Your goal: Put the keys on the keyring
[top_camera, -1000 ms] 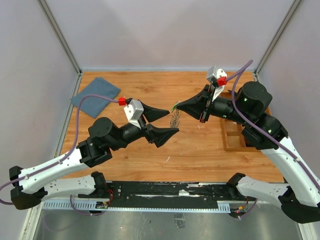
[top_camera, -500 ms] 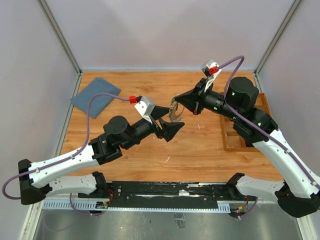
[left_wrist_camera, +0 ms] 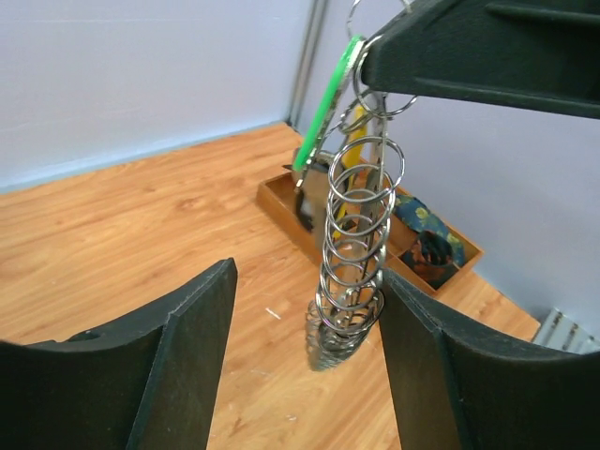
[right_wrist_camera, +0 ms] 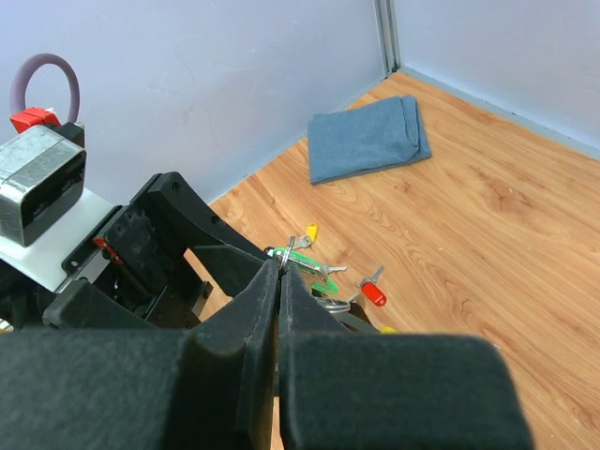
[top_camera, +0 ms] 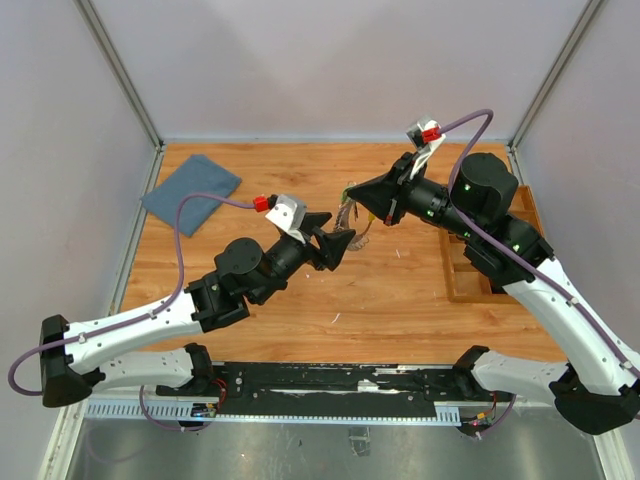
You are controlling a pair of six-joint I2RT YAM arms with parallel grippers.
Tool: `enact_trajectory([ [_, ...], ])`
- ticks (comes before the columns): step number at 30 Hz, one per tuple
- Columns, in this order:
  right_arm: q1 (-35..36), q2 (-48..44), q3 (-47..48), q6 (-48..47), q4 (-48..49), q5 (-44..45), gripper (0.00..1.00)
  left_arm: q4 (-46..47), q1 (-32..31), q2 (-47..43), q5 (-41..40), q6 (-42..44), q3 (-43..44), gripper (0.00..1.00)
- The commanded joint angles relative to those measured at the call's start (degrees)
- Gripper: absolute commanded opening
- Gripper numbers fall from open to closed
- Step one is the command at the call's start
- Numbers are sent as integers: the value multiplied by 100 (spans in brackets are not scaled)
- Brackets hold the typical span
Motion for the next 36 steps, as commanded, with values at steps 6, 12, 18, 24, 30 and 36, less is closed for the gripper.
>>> enact_trajectory([
  [6, 73, 6, -19, 457, 595, -130, 0, 555, -24, 136, -447, 235, -27, 58],
  [12, 73, -7, -39, 552, 640, -182, 1, 675, -30, 99, -388, 208, -68, 41],
  [18, 69, -110, -151, 535, 598, -76, 2, 680, -36, -65, -316, 234, -117, 29],
  [24, 73, -172, -190, 464, 478, 120, 8, 373, -25, -207, -22, 304, -3, 17],
  [30, 65, -271, -256, 316, 410, 256, 18, -156, -33, -314, 249, 334, 155, 1],
  [36, 71, -525, -313, -197, 89, 530, 29, -749, -33, -387, 434, 393, 304, 0],
])
